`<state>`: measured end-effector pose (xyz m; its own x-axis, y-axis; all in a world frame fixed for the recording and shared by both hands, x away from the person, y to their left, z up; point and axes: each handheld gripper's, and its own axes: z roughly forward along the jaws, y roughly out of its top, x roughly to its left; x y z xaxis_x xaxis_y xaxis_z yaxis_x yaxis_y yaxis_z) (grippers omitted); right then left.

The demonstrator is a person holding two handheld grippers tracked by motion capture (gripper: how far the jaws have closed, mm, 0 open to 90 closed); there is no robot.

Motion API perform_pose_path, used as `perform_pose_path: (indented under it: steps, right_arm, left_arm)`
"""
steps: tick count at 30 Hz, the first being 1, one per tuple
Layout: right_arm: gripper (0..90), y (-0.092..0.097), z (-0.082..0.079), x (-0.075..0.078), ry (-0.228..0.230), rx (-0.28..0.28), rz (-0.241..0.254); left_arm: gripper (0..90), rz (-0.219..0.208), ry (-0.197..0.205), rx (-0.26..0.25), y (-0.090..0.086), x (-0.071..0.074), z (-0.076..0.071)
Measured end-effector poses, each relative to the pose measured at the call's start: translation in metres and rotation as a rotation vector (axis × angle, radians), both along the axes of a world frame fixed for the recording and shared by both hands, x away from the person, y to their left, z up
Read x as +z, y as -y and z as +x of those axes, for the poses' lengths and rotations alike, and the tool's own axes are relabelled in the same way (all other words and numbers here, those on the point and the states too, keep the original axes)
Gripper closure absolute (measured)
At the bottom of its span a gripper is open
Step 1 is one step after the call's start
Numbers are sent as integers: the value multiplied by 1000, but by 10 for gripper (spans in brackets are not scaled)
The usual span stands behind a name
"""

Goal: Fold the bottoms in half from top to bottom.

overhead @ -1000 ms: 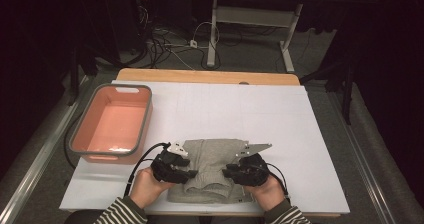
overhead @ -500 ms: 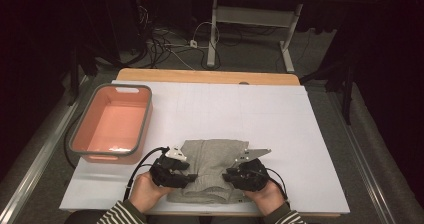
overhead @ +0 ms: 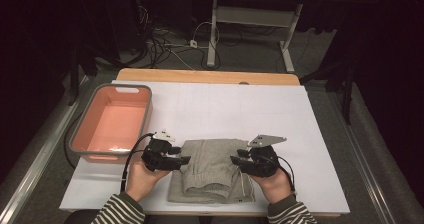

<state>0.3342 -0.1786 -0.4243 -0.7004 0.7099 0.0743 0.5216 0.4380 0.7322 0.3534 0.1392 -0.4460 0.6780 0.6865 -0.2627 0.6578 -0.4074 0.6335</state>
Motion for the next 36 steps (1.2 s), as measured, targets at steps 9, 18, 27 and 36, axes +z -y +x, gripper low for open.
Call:
perform_pose_path:
  steps: [9,18,27,36]
  right_arm:
    - [597,7,23,-10,-23,-70,-46]
    - [563,8,29,-28,-59,-88,-71]
    - [510,14,31,-34,-98,-115,-39]
    - [530,13,33,-36,-128,-117,-26]
  left_arm:
    - [390,62,-23,48,8,-12,20]
    - [367,129,-17,43,16,-22,25]
    - [407,113,-20,30,15,-23,27]
    - [480,93,-22,16,16,-24,28]
